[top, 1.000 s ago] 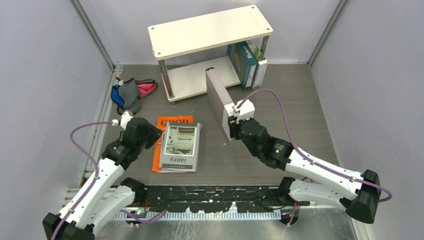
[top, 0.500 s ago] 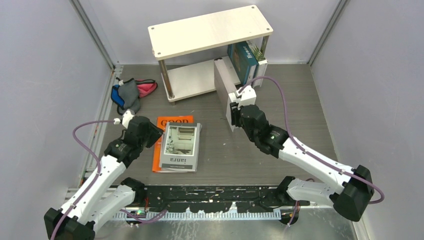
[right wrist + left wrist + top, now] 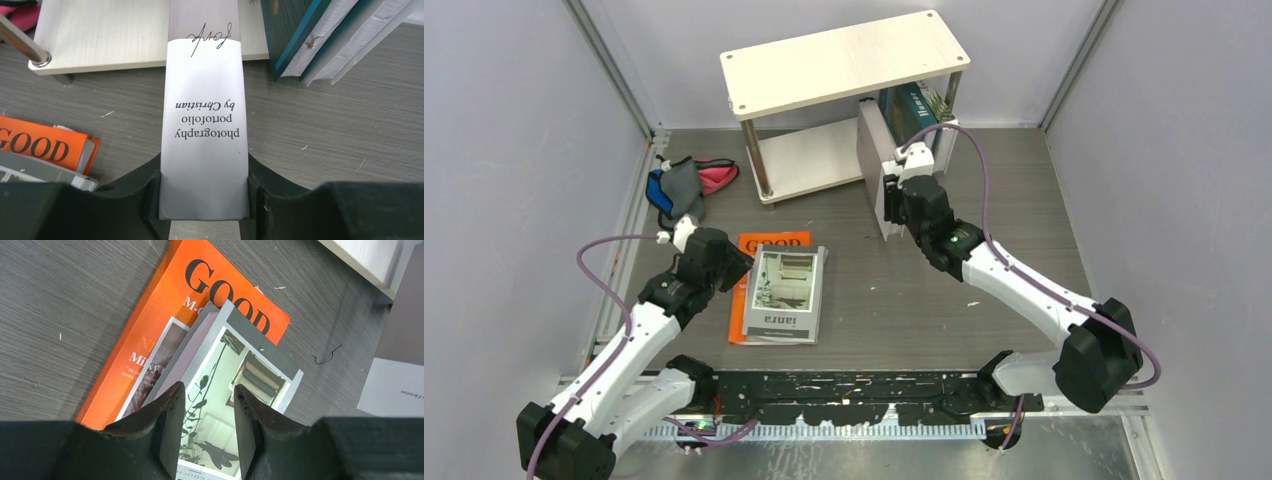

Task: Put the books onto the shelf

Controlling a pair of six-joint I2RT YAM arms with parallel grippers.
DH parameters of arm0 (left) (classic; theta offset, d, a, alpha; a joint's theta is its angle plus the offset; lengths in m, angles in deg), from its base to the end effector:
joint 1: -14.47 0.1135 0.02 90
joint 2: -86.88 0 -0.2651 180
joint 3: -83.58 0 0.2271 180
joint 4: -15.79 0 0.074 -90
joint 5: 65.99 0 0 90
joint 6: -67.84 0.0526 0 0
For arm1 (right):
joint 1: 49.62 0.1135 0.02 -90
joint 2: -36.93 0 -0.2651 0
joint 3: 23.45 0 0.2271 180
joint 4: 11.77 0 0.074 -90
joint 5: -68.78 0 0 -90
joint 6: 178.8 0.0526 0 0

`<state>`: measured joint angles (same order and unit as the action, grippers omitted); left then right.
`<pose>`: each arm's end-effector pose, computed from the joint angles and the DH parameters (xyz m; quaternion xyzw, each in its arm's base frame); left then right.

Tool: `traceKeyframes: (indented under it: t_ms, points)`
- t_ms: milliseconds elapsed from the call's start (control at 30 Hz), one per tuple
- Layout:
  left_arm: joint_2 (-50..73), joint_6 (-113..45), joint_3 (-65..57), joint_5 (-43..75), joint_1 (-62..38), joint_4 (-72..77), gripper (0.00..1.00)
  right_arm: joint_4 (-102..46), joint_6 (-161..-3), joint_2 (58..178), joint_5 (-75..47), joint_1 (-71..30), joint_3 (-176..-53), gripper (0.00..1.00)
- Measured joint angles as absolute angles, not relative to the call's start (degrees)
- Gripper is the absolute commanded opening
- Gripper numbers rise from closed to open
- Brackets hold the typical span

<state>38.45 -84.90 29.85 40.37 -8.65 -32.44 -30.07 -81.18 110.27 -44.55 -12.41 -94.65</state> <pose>0.1542 -0.0497 0.2480 -0.3610 0.8345 -0.1737 0.3782 0.2400 0.1561 0.3163 -0.0939 0.8072 0.0595 0.5798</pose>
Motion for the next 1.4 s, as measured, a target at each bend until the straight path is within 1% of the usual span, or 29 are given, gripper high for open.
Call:
traceKeyframes:
  t_ms: [500, 800, 1400]
  points:
    - [33.5, -83.3, 27.8, 38.5, -8.6, -29.5, 0.42, -27.5, -82.7, 124.2, -38.8, -20.6, -105.2, 0.39]
    - [32.5, -81.9, 26.2, 37.4, -6.4, -28.9, 0.41, -26.8, -83.8, 130.8, -36.3, -24.2, -111.0, 0.39]
    - [30.3, -81.7, 25.1, 36.3, -3.4, -27.2, 0.41, -24.5, -88.4, 139.8, -30.9, -29.3, -119.3, 0.40]
